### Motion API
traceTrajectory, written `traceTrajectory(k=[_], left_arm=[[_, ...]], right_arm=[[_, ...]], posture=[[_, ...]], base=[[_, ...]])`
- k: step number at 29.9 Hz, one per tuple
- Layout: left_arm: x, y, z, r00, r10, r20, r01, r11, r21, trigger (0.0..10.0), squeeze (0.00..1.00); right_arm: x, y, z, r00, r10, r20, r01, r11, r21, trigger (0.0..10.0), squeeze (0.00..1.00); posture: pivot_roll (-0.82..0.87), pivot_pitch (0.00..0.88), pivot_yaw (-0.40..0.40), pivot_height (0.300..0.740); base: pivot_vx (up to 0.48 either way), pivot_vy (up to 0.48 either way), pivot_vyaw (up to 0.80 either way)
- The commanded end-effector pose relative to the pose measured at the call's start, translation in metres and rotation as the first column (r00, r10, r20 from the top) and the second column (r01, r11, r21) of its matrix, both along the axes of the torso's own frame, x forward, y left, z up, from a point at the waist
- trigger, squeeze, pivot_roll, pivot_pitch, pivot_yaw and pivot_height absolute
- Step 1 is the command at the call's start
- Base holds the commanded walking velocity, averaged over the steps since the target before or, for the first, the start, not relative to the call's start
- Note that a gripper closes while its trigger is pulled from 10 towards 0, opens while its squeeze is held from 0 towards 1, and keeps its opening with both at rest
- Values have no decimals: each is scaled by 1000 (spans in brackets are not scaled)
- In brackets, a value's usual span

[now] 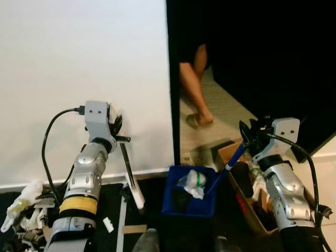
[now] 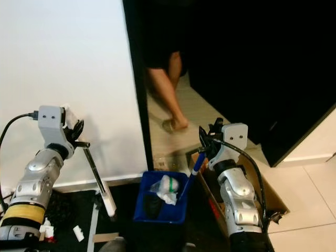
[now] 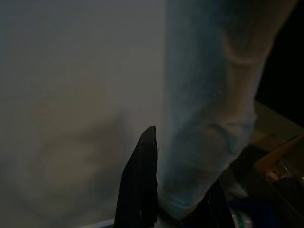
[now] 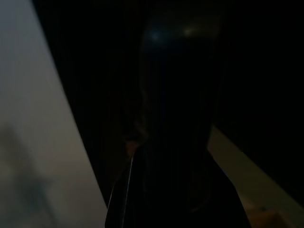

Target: Sweep floor

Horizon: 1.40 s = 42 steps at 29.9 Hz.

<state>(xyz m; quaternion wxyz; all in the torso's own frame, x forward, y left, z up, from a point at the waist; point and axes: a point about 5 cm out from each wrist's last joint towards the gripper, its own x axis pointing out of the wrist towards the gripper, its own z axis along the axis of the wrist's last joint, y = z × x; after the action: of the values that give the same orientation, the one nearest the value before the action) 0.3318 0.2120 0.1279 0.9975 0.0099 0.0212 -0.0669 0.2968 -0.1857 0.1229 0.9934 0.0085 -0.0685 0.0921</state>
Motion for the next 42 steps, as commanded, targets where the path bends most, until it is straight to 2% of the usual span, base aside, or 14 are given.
traceTrajectory(k=[1,14,27,33,37,40,42], left_arm=[[0,1,5,999,2,34,-2,1000,13,10000,0],[1,3,5,999,11,34,-11,1000,17,10000,0],[1,6,5,999,37,34,-38,999,7,10000,0],[0,9,3,998,55,26,-56,998,18,10000,0],[0,13,1,997,73,12,-73,997,37,10000,0],[0,17,4,996,83,21,-84,996,39,10000,0],[0,19,6,996,88,25,-89,995,40,10000,0]], right_arm=[[1,0,6,999,5,34,-5,1000,9,10000,0],[2,1,6,999,9,33,-10,1000,10,10000,0],[1,1,6,999,13,34,-13,1000,10,10000,0],[2,6,11,998,46,49,-47,999,26,10000,0],[6,18,27,988,124,97,-134,986,104,10000,0],[12,20,47,979,131,155,-159,969,188,10000,0],[14,20,55,976,128,177,-164,964,210,10000,0]], posture=[[49,95,70,740],[51,95,69,740],[51,95,68,740],[54,93,67,740],[59,90,66,740],[64,88,65,740],[66,85,63,740]], base=[[0,-352,0],[0,-312,0],[0,0,0],[0,0,0],[0,0,0],[0,0,0],[0,0,0]])
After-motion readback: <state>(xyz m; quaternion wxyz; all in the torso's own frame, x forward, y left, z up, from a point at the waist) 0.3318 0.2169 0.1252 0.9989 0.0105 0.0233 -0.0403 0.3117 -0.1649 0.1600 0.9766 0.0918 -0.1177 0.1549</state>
